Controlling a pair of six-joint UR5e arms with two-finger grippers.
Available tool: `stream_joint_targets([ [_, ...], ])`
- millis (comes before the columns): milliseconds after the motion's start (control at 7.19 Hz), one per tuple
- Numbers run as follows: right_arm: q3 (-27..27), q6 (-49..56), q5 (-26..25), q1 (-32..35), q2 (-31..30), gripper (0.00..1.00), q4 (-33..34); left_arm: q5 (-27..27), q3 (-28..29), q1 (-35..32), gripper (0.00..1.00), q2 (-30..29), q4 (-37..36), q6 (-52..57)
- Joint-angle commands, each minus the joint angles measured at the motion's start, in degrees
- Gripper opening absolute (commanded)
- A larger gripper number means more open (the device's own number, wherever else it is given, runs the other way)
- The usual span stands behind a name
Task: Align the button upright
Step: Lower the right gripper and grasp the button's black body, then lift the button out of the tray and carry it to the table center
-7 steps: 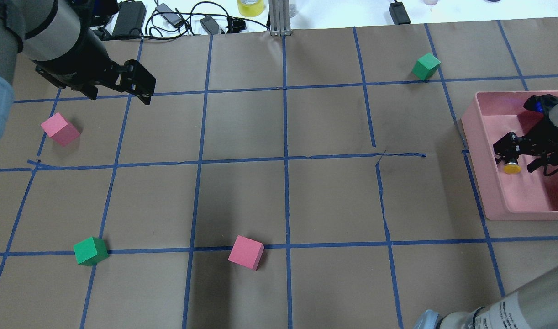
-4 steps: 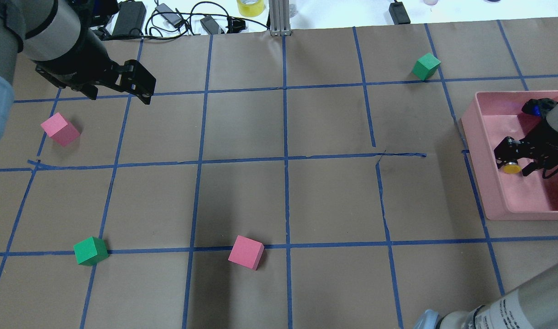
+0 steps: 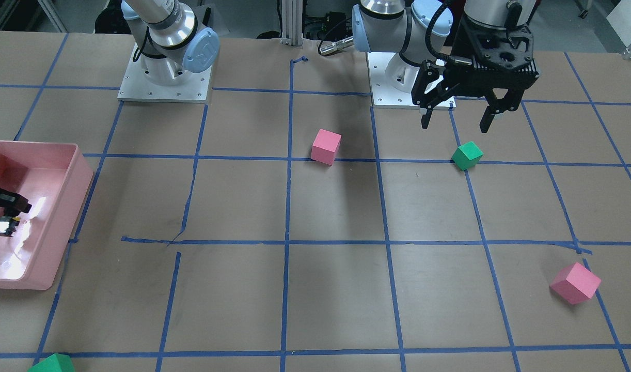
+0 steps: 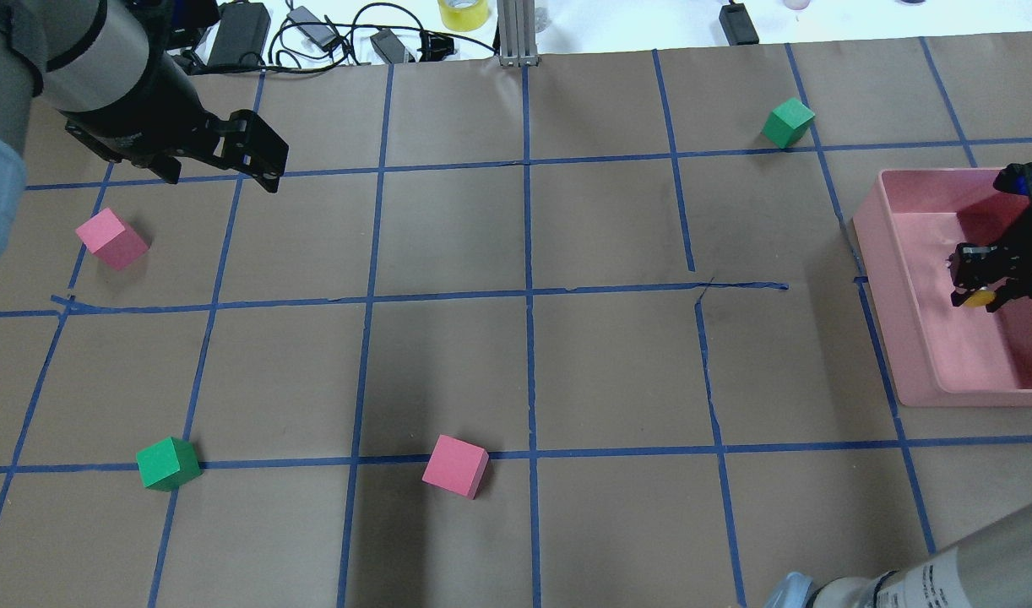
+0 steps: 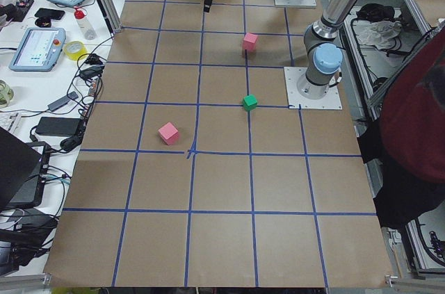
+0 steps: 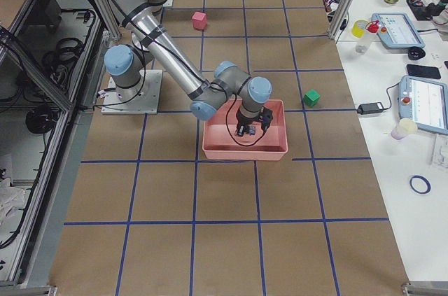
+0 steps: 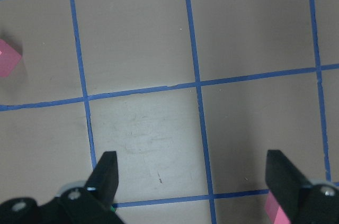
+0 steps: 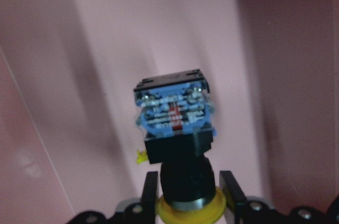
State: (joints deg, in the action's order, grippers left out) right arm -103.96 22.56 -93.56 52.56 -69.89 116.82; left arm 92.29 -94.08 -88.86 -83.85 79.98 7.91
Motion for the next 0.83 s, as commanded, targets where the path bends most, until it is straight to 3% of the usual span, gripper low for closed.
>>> stream_joint_targets([
  [0, 5.5, -0.1, -0.4, 0.1, -4.1, 0.0, -10.0, 0.0, 0.0, 0.0, 1.0, 0.0, 0.0, 0.0],
  [278, 13.2, -0.1, 0.2, 3.1, -4.7, 0.0, -18.4, 0.0, 0.0, 0.0, 1.0, 0.0, 0.0, 0.0],
  [695, 14.2, -14.0, 3.8, 20.2, -3.9, 0.0, -16.4, 0.0, 0.0, 0.0, 1.0, 0.0, 0.0, 0.0],
])
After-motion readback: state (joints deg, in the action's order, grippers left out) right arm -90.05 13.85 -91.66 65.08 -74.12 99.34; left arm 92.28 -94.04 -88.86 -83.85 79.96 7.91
